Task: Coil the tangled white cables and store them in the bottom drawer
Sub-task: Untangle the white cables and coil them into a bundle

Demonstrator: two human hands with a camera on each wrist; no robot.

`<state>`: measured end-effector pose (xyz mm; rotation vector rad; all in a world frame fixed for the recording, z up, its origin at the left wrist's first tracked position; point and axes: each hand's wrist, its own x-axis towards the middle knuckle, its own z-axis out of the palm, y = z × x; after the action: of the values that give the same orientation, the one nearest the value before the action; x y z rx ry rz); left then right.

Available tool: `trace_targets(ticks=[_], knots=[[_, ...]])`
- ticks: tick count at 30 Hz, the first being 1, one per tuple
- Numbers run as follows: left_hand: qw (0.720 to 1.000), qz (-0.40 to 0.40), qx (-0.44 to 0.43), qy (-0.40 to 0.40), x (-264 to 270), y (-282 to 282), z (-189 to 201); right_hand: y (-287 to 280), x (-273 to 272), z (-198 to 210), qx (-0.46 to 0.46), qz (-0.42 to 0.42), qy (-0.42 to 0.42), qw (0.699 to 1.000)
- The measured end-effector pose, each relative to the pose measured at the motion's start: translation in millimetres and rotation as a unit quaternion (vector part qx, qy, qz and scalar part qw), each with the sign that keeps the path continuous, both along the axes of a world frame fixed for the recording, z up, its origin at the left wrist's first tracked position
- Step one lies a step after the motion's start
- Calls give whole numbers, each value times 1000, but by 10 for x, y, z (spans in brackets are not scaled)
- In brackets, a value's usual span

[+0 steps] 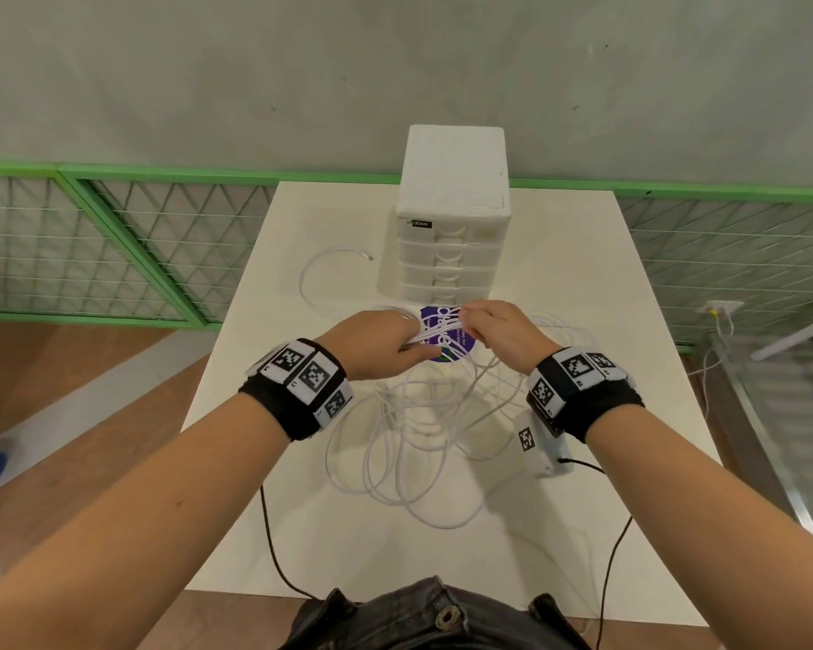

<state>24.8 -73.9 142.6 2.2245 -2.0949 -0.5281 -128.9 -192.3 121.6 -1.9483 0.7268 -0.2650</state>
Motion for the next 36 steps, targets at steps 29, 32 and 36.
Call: trace_targets(ticks=[29,32,36], knots=[[511,184,-283,791,-174,-360,736,626,75,-494,-1,19,-13,1000],[564,215,-365,709,-14,-415,695,659,56,-504,-43,57,3,997],[734,196,-428,489,168,-396,442,635,60,-383,-93,87,-12,992]])
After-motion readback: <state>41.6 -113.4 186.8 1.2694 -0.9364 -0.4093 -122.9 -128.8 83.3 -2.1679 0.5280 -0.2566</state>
